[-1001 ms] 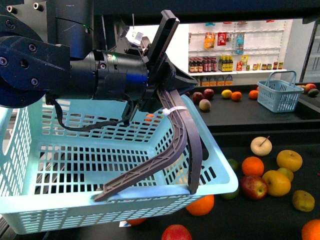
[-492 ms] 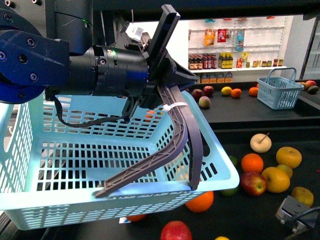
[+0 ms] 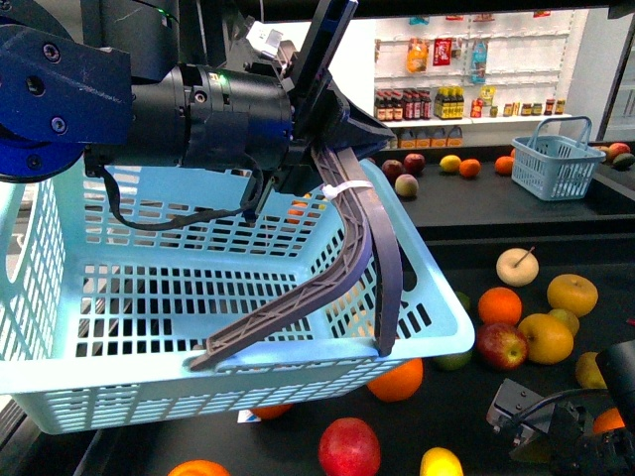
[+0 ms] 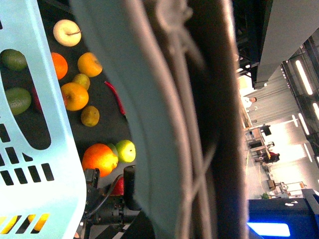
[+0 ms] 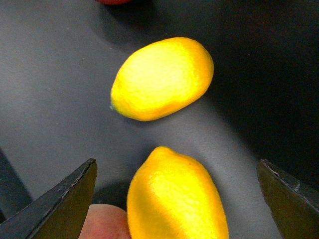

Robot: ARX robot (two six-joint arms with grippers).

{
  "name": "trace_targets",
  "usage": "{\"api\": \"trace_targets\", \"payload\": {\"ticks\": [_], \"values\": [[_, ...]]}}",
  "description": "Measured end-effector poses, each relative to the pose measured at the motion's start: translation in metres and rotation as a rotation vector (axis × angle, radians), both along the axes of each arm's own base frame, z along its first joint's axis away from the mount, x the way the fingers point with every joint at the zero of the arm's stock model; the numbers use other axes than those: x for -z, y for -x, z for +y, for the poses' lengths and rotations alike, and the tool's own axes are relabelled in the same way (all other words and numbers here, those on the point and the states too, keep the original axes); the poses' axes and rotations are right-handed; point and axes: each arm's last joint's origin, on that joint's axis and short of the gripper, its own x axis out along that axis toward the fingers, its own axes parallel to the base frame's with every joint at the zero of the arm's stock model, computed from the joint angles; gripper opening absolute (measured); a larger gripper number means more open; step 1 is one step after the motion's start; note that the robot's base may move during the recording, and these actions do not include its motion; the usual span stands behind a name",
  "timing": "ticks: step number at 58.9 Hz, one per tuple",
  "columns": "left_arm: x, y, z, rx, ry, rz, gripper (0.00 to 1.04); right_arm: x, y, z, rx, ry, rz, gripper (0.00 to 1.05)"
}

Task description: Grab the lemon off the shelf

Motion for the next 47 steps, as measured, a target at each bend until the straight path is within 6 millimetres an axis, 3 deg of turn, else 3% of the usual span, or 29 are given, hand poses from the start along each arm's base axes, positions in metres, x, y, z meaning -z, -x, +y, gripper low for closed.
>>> {"api": "trace_targets", "payload": {"ticks": [19, 47], "values": [[0.0, 0.0, 0.0, 0.0, 0.0, 0.0, 0.07, 0.016, -0.005, -0.001, -0.021, 0.067, 0.013, 0.97], [0.0, 0.0, 0.0, 0.0, 0.0, 0.0, 0.07, 0.024, -0.005, -0.012, -0.116, 0.136, 0.056, 0.97]]}}
